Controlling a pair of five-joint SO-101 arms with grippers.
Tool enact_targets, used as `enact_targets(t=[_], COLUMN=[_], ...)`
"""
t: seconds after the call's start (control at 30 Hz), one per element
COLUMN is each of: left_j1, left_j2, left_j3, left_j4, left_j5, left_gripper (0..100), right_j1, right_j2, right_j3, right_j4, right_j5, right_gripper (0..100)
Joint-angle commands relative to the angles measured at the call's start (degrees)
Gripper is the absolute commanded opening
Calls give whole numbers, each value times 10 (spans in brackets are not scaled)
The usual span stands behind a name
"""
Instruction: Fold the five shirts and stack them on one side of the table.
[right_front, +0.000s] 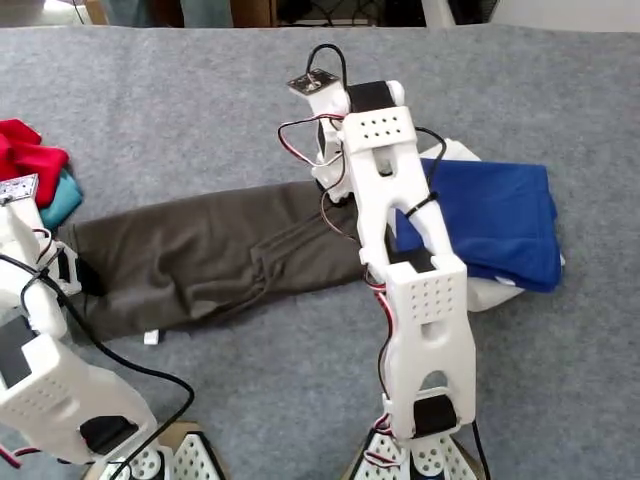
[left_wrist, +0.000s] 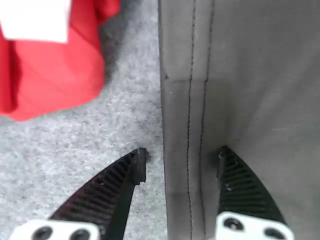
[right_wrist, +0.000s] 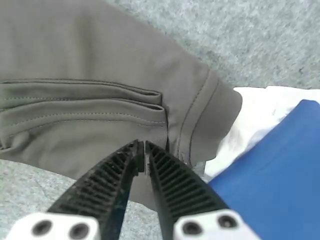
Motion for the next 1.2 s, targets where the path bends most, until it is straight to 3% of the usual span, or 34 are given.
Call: enact_targets(t=[0.0,0.17,0.37,0.53,0.8,1.17], left_j1=[7,16,58,91,139,329], left_j2=[-9,-9,3,4,-40,-170], left_j3=[4,0,-3,-26,-119,-145], left_j4=[-1,-2,0,4,104,203], left_j5=[-1,-1,-2,-4,-4,14], left_gripper=[228,134,127,28,28,29], right_j1=[-7,-7,-8,-6,-5,21], right_j2=[-34,-34,-36,-37,-55,-222], right_j3=[-2,-2,-2,-2,-29,-97], right_j4=[1,1,1,1,3,0], right_j5=[-2,-2,-2,-2,-2,58], right_gripper=[15,15,15,15,15,15])
